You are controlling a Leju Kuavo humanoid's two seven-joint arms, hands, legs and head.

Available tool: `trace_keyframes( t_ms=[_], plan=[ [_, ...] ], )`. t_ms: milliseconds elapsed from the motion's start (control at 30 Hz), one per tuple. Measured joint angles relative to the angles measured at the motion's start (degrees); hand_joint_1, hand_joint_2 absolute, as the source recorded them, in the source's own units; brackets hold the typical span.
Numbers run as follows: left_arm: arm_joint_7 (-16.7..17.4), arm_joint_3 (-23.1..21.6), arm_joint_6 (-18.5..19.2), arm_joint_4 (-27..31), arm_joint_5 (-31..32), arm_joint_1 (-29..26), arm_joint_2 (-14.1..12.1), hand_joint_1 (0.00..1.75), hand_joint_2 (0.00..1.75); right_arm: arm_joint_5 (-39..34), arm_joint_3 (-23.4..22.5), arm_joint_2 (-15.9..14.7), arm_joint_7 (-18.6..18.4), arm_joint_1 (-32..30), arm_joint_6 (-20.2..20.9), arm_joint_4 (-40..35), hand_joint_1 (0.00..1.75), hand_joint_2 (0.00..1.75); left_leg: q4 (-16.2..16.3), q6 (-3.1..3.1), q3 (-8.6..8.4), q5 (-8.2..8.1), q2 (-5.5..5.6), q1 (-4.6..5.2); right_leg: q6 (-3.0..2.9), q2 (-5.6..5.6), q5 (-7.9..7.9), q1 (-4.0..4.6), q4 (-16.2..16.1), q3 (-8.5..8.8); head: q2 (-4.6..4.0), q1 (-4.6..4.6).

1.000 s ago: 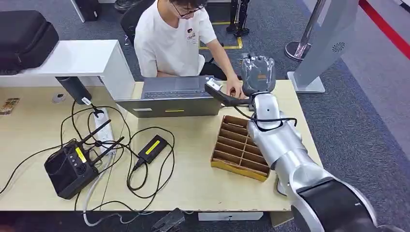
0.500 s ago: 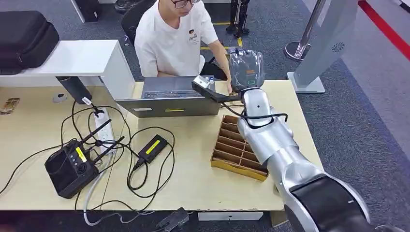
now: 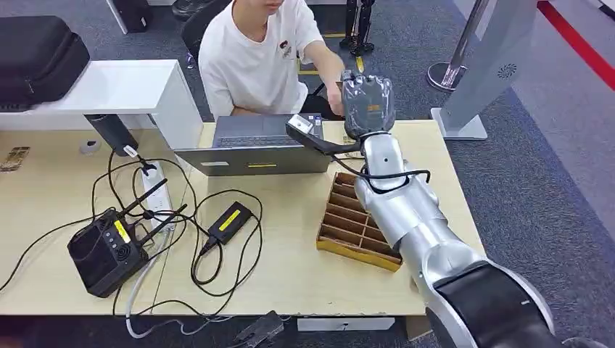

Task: Pass the card to the sensor for recognition and then transmit it.

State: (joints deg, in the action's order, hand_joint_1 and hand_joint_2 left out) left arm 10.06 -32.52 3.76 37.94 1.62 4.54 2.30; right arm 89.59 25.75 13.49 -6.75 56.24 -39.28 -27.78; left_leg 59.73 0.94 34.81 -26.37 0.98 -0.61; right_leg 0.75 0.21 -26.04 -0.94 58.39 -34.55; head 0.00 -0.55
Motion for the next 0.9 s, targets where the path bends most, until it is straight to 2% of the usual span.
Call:
trace_keyframes(
  t_ms=[333, 367, 533, 700, 900],
  plan=[
    [-0.6, 0.4, 0.6, -0.4, -0.3, -0.1, 0.2, 0.00, 1.75, -0.3, 0.0, 0.0, 0.4, -0.2, 0.0, 0.0, 1.75, 1.75, 0.0, 0.01, 0.39, 0.17, 0.02, 0.00, 0.01, 0.00, 0.09, 0.00, 0.0, -0.39, 0.00, -0.02],
    [-0.6, 0.4, 0.6, -0.4, -0.3, -0.1, 0.2, 0.00, 1.75, -0.3, 0.0, 0.0, 0.4, -0.2, 0.0, 0.0, 0.00, 1.75, 0.0, 0.01, 0.40, 0.17, 0.02, 0.00, 0.00, 0.00, 0.09, 0.00, 0.0, -0.40, 0.00, -0.02],
    [-1.2, 0.9, 2.3, -0.5, -1.8, -0.1, 0.2, 0.00, 1.75, -0.6, 0.0, 0.0, 0.6, -0.2, -0.1, 0.0, 0.00, 1.75, 0.0, 0.01, 0.43, 0.17, 0.00, -0.01, 0.01, 0.01, 0.09, 0.00, 0.0, -0.45, 0.00, 0.00],
    [-1.3, 1.5, 2.0, -0.9, -1.7, 0.0, 0.5, 0.00, 1.75, -1.2, 0.0, -0.5, 0.4, -0.2, 0.0, 0.0, 0.00, 1.75, 0.0, 0.01, 0.43, 0.18, -0.01, 0.00, -0.01, 0.01, 0.13, 0.00, 0.0, -0.46, 0.00, 0.00],
    [-1.3, 1.8, 1.2, -0.9, -1.4, -0.2, 0.5, 0.00, 1.75, -2.3, -0.2, -4.1, -0.1, 1.1, 0.3, 0.2, 0.00, 1.75, 0.0, 0.03, 0.42, 0.24, -0.03, 0.00, -0.05, 0.04, 0.27, 0.00, 0.0, -0.47, 0.00, -0.02]
  ],
)
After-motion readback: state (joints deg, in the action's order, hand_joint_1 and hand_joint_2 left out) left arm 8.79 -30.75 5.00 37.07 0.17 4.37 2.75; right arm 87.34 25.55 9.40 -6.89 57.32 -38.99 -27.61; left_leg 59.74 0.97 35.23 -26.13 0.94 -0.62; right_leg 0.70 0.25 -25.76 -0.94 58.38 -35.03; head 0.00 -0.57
